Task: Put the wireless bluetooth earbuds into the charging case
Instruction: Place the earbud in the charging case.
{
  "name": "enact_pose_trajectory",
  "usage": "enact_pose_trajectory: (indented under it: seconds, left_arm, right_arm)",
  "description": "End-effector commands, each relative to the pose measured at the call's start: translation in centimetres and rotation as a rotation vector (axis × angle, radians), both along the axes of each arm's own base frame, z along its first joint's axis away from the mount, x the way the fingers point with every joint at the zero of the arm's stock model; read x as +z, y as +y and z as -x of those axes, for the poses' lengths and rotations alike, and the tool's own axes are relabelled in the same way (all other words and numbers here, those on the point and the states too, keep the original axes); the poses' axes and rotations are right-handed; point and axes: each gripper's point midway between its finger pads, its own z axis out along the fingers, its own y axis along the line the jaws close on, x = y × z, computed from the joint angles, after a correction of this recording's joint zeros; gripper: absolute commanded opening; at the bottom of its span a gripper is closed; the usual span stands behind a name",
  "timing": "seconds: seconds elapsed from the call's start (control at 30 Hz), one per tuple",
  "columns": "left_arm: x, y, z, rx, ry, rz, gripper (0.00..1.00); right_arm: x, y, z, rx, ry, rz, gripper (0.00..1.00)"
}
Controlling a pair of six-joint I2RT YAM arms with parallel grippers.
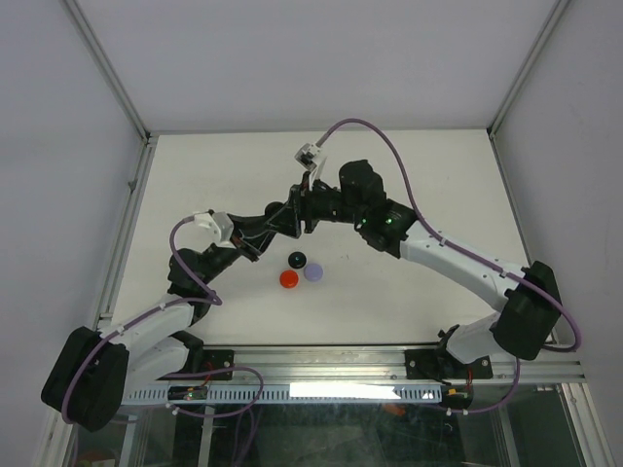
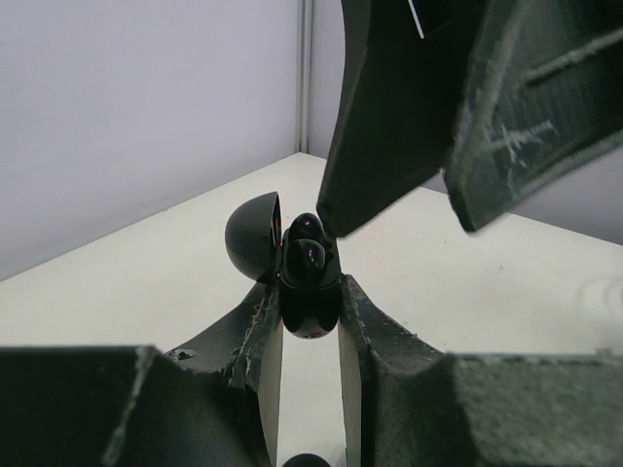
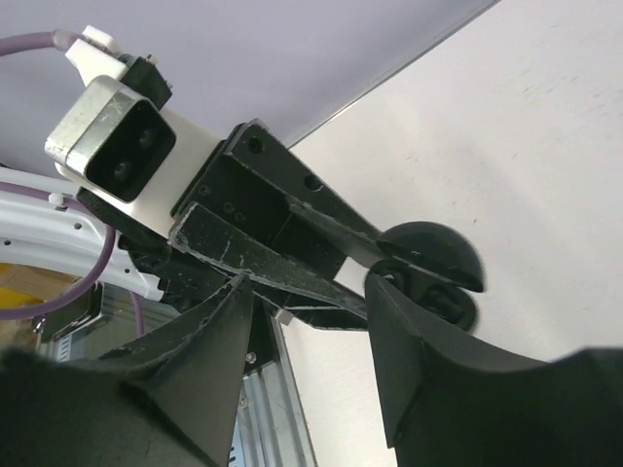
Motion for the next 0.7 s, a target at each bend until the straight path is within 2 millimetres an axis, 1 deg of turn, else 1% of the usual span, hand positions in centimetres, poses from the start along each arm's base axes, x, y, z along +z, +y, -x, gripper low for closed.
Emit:
enact_pose_trajectory:
  seconds: [0.0,0.03,0.07,0.1,0.23,0.3,0.47,0.57,0.67]
  left_arm:
    - [1.9,-0.4,1.0,-0.040,-0.069,-0.007,0.01]
    - [1.9,-0.6,1.3,-0.059,-0.071,-0.007,0.01]
    - [1.9,-0.7,1.7,-0.077,-0.077,-0.010,0.01]
    - [1.9,-0.9,2.0,-0.093,-0.080,-0.009,0.01]
    - [2.1,-1.7,3.0,-0.171,-0.096,-0.029,0.01]
    - [2.3,-2.1,3.5,-0.214,-0.106,-0.035,0.02]
    - [3.1,-2.8,4.3,-0.290,-0.125,-0.018,0.02]
    - [3.3,-3.0,4.3,-0.305,-0.118,0.000,0.02]
    - [3.2,-3.2,4.2,-0.319,-0.099,0.020,0.02]
  right_arm:
    - [5.9,-3.2,-0.9,-0.001,-0.147,-0.069,0.55]
    - [6.0,-3.8,-1.1,0.006,-0.153,-0.064,0.56]
    - [5.9,-4.1,-0.9,0.027,-0.156,-0.056,0.57]
    - [5.8,-4.9,-1.6,0.020,-0.157,-0.043,0.58]
    - [4.6,-5.8,-2.1,0.059,-0.127,-0.002,0.65]
    - [4.1,-5.7,-1.9,0.098,-0.098,-0.003,0.69]
    - [2.2,-4.3,-1.4,0.185,0.008,-0.030,0.75]
    - [1.7,-3.7,-0.3,0.283,0.070,-0.051,0.76]
    - [1.3,-3.4,0.7,0.359,0.108,-0.062,0.75]
